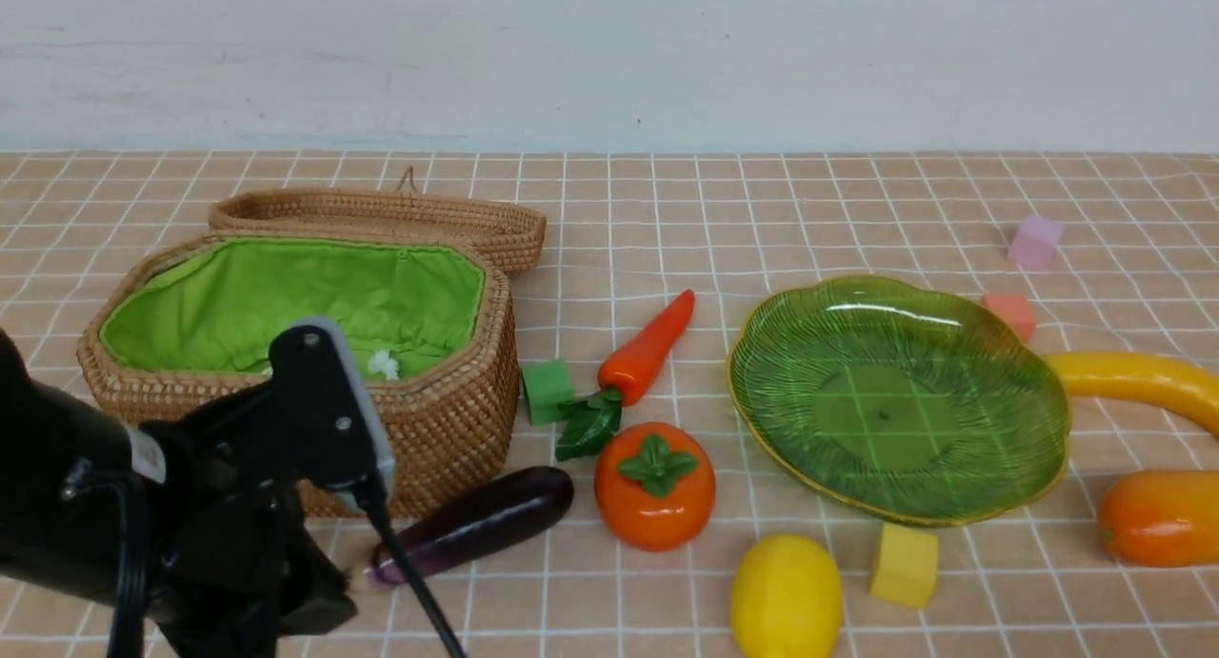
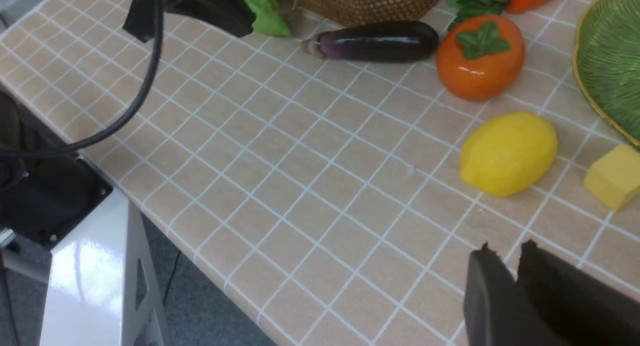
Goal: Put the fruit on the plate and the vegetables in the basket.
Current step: Take a chayote with your left arm and place it on the basket on the left.
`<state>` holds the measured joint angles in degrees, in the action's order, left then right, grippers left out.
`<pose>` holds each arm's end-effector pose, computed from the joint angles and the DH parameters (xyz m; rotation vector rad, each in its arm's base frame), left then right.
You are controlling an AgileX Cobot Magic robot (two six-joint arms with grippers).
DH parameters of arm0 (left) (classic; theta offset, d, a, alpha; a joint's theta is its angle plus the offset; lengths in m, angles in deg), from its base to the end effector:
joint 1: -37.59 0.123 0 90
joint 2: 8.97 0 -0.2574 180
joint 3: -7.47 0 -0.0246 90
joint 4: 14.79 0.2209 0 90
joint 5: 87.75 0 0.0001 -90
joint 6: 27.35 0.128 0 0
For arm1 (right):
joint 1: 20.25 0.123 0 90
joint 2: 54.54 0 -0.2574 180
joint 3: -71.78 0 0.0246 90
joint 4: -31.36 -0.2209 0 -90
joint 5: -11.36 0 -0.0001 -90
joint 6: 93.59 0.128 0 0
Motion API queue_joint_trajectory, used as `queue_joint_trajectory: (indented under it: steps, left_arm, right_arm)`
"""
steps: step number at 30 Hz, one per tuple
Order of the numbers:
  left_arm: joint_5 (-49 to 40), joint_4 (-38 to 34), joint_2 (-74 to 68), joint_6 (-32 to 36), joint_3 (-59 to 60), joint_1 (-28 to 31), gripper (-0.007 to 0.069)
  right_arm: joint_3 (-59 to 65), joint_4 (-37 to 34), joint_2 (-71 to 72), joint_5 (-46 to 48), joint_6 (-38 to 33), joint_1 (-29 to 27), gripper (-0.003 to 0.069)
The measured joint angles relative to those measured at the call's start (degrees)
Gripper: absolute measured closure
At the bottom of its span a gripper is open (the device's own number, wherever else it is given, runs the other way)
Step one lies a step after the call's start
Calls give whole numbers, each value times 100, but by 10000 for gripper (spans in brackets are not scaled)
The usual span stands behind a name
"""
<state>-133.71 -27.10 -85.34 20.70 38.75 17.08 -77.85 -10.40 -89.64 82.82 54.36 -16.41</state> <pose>0.1943 -0.0936 0.2169 1.3662 2.2710 -0.0967 0.0492 0.0843 0.3196 -0.7158 2.0587 0.6559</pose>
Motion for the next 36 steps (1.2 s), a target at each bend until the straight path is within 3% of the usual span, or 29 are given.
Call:
queue_joint_trajectory:
  steps: [3,6,8,13,14,19,29,36]
  left_arm:
    - [2,275,0,62,29,505,466]
    - [231,378,-44,541,170,1014,419]
    - [463,433,-208,1246,336,1325,358]
    - [713,470,-614,2129,451,1498,230]
    - [898,525,-785,2333,458,1498,174]
    - [1685,998,-1241,2483,458,1498,61]
    - [2368,2066,-2062,2517,432,1498,57]
    - [2074,2260,-2270,2517,432,1498,118]
  right_arm:
    - [-5,0,0,15,-17,133,551]
    - [-5,21,0,19,-28,257,551]
    - [-5,25,0,19,-28,376,550]
    - [-5,166,0,19,-28,524,548]
    - [-5,197,0,19,-30,536,547]
    - [-5,232,0,13,-30,559,543]
    - [-5,256,0,2,-35,559,536]
    - [-5,256,0,2,-35,559,530]
